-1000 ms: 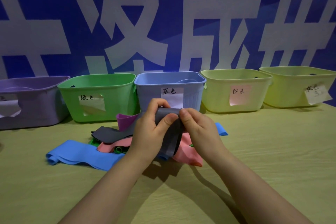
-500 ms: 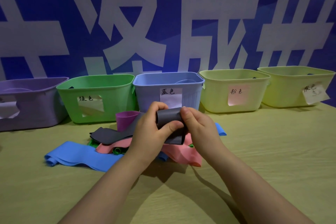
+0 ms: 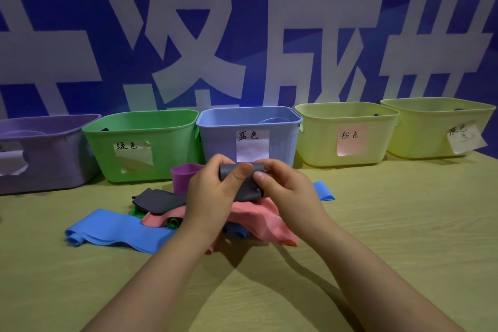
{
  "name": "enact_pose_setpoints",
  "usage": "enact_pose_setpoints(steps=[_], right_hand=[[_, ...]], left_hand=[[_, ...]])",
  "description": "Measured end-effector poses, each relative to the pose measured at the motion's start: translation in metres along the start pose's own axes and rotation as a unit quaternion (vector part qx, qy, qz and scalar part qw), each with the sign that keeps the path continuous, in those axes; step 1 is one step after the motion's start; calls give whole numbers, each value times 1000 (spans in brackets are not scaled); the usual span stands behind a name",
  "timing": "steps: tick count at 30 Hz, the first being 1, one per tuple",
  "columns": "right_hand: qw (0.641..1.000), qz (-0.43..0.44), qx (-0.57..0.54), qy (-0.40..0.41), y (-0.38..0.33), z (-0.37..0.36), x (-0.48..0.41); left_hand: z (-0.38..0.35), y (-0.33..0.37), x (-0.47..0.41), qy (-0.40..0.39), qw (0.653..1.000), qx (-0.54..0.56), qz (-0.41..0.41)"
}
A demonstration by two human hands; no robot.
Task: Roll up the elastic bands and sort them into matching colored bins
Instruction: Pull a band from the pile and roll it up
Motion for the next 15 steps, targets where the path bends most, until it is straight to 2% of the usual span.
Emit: enact_pose_setpoints(steps=[5,7,10,13,15], right_hand=[[997,7,70,29,-4,6,1],[994,9,104,36,-7,7,3],[988,9,146,46,-11,8,5],[984,1,177,35,-11,8,6],[992,-17,117,44,-11,11,7]], left_hand=[[-6,4,3,-63,998,22,3],[-6,7,5,-72,997,19,-25],[-4,10,6,-51,992,-72,-96],[-6,14,5,-19,984,-130,-123],[-11,20,4,-6,982,-142,-128]])
Point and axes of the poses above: each hand's wrist, its own x-axis away from the middle knuckle, its own z-axis out of the back of the hand, y = z × x, the point moved 4 cm from there along -x, towards the middle knuckle, and after that the axes turned 3 degrees about -y, right-handed, at the moved point
